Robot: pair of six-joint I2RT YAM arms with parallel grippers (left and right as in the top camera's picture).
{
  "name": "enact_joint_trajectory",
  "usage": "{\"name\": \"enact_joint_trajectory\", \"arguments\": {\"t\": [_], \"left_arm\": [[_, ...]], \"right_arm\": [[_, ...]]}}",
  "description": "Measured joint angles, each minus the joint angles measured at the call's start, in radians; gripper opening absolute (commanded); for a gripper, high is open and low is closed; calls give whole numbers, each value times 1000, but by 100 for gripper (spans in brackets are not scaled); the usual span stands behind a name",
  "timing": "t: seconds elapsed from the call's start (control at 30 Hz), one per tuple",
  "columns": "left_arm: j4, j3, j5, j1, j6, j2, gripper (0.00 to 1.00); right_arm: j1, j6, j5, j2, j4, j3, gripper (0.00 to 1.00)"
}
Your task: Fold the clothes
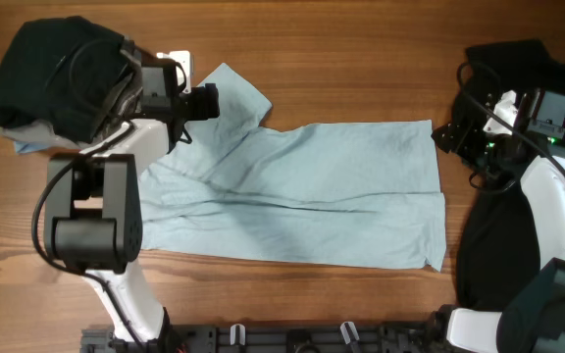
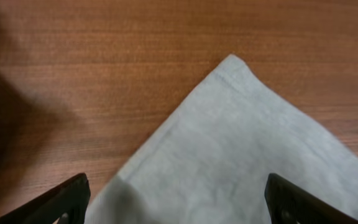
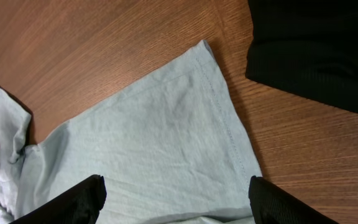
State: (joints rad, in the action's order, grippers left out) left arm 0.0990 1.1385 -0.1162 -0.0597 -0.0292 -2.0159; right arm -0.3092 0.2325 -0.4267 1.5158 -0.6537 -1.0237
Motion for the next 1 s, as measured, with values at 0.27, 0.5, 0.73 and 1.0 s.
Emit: {"name": "enact_joint_trajectory", "arguments": {"t": [0.27,0.5,0.73,1.0], "left_arm": [[-36,14,17,-2,96,-52,4],[-177,13,-23,-32,84,17,4],[-378,13,48,-29,61,372,4],[-507,13,83,-29,53,393,4]], "right_arm": [[0,0,0,0,12,0,79],[8,-25,1,44,178,0,49],[94,-59,45,305,474,-2,66],[104,-88,135,411,524,-15,4]]}}
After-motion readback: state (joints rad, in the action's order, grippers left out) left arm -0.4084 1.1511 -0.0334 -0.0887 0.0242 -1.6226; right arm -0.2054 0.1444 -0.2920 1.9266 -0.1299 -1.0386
